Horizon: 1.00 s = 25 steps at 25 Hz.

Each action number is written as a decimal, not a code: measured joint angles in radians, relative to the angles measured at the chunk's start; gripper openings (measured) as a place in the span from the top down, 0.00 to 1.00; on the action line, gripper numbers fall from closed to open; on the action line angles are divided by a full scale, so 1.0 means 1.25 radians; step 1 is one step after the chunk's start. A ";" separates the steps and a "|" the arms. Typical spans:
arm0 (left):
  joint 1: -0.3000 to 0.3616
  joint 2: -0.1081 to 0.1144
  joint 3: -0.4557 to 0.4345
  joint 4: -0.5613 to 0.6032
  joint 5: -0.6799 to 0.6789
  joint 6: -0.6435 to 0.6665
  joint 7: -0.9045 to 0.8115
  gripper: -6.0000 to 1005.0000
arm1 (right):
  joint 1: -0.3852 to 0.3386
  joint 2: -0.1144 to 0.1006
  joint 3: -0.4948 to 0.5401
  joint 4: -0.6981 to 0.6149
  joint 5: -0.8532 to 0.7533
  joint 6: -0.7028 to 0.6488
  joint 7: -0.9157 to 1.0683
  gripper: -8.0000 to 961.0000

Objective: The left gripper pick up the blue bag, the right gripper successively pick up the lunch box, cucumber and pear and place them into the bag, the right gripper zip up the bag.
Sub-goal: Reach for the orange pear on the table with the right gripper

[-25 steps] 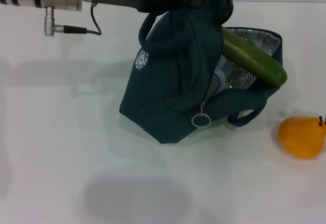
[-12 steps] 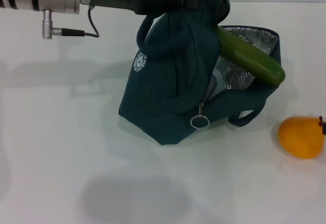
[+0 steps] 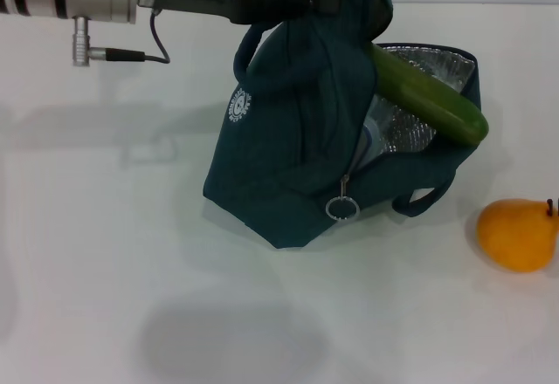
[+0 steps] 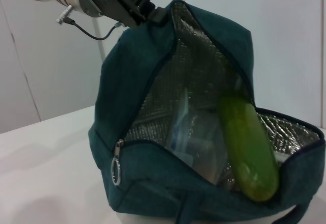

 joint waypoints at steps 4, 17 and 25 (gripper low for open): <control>0.000 0.000 0.000 0.000 0.000 0.000 0.002 0.93 | 0.002 -0.001 0.000 0.014 -0.004 0.012 0.001 0.67; 0.000 -0.001 0.000 -0.008 -0.001 0.000 0.011 0.93 | 0.020 -0.017 -0.002 0.072 -0.004 0.024 0.003 0.99; 0.000 0.000 0.000 -0.018 -0.003 0.000 0.018 0.93 | 0.018 -0.033 0.001 0.067 0.014 0.018 0.029 0.99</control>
